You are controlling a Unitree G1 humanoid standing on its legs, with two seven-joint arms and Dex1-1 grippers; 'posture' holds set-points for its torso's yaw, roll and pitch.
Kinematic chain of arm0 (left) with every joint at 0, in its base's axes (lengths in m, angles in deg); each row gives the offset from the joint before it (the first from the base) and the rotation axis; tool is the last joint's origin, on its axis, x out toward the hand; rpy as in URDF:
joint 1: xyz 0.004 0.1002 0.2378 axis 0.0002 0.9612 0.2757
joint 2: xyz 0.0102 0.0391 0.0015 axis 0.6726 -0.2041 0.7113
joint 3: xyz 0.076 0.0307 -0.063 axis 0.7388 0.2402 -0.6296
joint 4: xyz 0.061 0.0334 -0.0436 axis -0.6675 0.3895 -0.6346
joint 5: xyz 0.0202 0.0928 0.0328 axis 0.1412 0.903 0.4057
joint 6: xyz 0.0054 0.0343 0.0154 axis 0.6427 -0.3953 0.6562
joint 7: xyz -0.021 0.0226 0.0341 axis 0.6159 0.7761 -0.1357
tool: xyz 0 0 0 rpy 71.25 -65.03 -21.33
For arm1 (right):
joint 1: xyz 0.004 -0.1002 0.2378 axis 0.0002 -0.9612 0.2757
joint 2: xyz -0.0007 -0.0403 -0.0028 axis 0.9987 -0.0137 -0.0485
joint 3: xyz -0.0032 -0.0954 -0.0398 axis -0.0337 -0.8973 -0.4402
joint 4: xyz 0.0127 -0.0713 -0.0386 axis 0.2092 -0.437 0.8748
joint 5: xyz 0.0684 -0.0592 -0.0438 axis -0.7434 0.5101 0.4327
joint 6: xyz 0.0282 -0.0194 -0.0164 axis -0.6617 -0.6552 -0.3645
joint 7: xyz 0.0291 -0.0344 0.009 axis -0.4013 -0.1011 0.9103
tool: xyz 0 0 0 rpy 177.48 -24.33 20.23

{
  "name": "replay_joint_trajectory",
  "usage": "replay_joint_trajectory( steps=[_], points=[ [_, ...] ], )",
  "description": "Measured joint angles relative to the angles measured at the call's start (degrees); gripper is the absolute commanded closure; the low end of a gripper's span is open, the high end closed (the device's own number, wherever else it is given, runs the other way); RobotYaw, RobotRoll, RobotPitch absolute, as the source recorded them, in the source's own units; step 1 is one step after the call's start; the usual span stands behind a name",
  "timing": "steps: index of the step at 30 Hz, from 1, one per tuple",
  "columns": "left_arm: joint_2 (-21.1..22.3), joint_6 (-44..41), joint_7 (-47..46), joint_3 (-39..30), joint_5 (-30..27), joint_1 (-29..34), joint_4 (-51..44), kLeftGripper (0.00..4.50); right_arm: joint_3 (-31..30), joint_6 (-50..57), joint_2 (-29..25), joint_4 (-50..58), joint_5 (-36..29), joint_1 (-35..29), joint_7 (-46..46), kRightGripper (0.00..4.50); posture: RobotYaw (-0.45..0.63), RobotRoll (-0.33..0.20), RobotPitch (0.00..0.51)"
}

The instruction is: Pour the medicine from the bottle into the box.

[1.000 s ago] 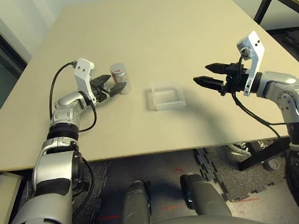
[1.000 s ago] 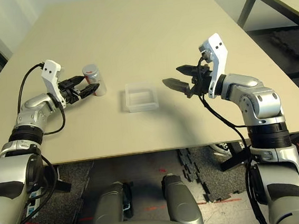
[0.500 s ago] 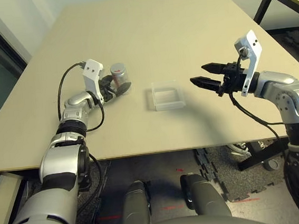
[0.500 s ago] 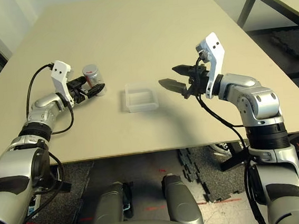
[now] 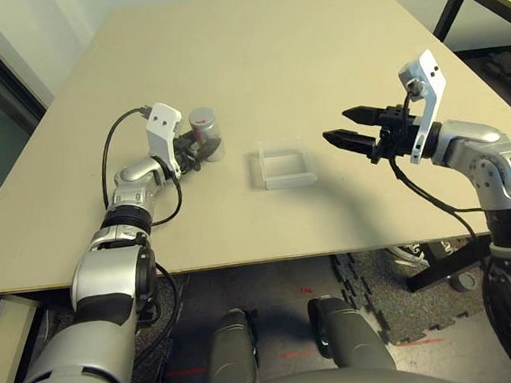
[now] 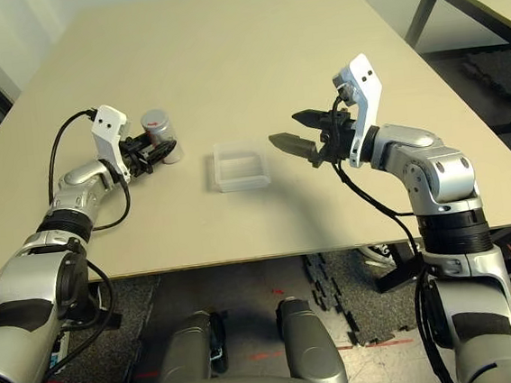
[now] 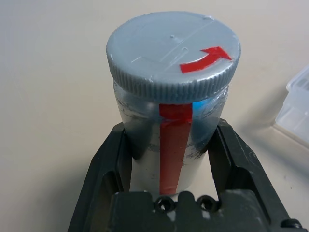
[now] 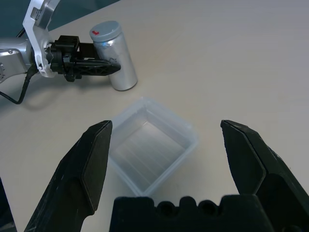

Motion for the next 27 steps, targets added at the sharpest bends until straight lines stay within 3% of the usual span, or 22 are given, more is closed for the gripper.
replay_joint_trajectory(
  steps=[7,14,20,27],
  points=[
    [0.09,-5.56,13.07,-0.05,-3.74,-3.13,-8.59,2.1,-0.54,-0.76,0.09,-1.2,0.12,4.92,-0.82,0.0,-0.14,0.0,0.082],
    [0.11,-18.58,27.79,5.09,-7.24,0.11,-25.56,2.1,-4.58,-1.95,1.1,-1.91,0.31,10.87,-3.99,0.0,-0.13,0.0,0.079],
    [0.18,-25.78,31.75,8.22,-8.54,2.53,-32.62,2.1,-7.7,-2.93,2.17,-2.15,1.02,13.22,-6.71,0.0,-0.14,0.0,0.08],
    [0.14,-26.04,32.57,9.59,-8.57,2.44,-33.21,2.1,-9.47,-2.23,3.12,-1.52,1.0,14.37,-7.84,0.0,-0.15,0.0,0.083]
  ],
)
